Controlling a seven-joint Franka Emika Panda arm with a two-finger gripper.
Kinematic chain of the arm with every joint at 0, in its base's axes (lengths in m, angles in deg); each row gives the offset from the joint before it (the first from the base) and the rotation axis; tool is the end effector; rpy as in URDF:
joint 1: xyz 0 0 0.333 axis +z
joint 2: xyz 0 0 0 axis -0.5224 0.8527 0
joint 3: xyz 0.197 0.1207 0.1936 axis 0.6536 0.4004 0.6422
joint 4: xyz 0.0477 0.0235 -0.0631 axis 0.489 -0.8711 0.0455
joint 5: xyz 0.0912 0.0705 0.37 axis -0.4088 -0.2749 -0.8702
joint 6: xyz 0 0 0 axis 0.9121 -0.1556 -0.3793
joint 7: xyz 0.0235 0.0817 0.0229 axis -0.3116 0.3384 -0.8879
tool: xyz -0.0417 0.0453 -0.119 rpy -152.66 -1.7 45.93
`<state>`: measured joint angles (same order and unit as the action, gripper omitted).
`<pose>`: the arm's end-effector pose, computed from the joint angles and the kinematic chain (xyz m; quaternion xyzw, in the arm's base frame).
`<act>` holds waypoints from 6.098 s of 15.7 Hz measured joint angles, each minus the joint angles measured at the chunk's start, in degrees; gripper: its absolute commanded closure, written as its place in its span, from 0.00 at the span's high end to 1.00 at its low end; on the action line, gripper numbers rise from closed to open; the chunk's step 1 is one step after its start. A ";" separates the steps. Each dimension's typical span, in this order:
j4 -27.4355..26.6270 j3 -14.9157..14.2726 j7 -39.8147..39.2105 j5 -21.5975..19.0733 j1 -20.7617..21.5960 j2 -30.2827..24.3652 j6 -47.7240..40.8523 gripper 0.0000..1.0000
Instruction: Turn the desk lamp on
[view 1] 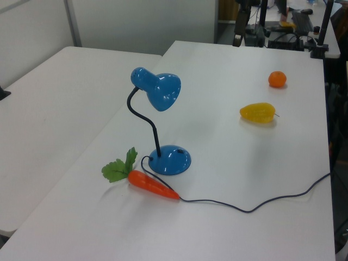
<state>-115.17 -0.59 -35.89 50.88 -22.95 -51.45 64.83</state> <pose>0.5608 0.0537 0.5775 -0.9936 -0.0791 -0.0685 0.0418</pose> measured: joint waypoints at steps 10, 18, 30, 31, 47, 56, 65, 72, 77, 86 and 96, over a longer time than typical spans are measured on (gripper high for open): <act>-0.05 0.00 0.00 0.00 0.00 0.00 0.00 1.00; -0.13 0.00 -0.03 0.00 0.00 0.01 0.00 0.89; -0.20 0.00 -1.53 -0.02 0.01 0.44 0.04 0.00; -0.20 0.00 -1.55 -0.02 0.02 0.51 0.04 0.00; -0.39 1.38 -1.96 -0.12 1.82 2.22 0.09 0.00; -2.93 3.88 -2.97 -0.12 2.88 4.69 6.96 0.00; -5.55 4.05 -2.97 -0.12 6.04 9.93 19.70 0.00; -9.01 4.22 -2.97 -0.12 7.55 13.47 31.91 0.00; -9.90 4.60 -2.98 -0.12 8.14 17.16 38.96 0.00; -9.92 5.13 -2.98 -0.12 9.95 20.80 42.90 0.00; -9.93 6.74 -3.03 -0.03 10.34 24.25 47.72 0.00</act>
<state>-125.10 6.15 -38.92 50.85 -12.61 -27.20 112.55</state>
